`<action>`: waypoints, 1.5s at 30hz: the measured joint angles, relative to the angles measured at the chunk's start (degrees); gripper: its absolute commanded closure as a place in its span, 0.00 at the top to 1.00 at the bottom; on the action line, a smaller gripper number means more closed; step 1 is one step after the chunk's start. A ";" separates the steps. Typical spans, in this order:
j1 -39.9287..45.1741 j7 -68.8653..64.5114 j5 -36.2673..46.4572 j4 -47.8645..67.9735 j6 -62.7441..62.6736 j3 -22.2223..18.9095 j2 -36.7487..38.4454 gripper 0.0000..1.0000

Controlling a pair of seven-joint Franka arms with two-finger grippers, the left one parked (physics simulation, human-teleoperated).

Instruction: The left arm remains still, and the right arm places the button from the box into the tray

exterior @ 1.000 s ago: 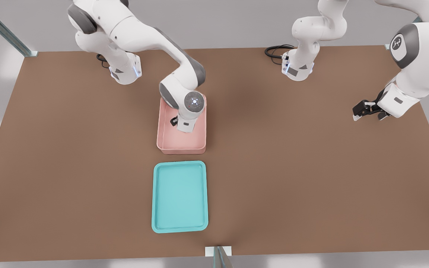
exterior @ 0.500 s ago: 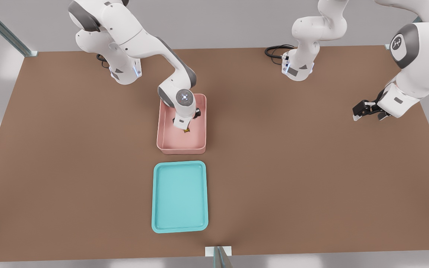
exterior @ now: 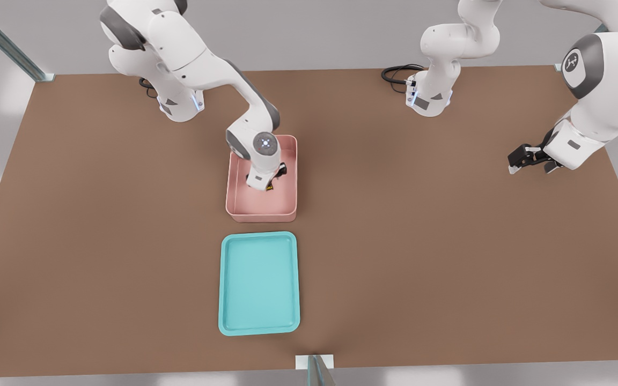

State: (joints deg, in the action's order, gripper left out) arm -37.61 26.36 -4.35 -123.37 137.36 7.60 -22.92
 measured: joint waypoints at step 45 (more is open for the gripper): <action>12.80 -13.04 1.80 56.40 -17.17 -4.48 -27.71 1.00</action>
State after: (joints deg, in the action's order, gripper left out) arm -24.81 13.32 -2.55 -66.97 120.19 3.12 -50.63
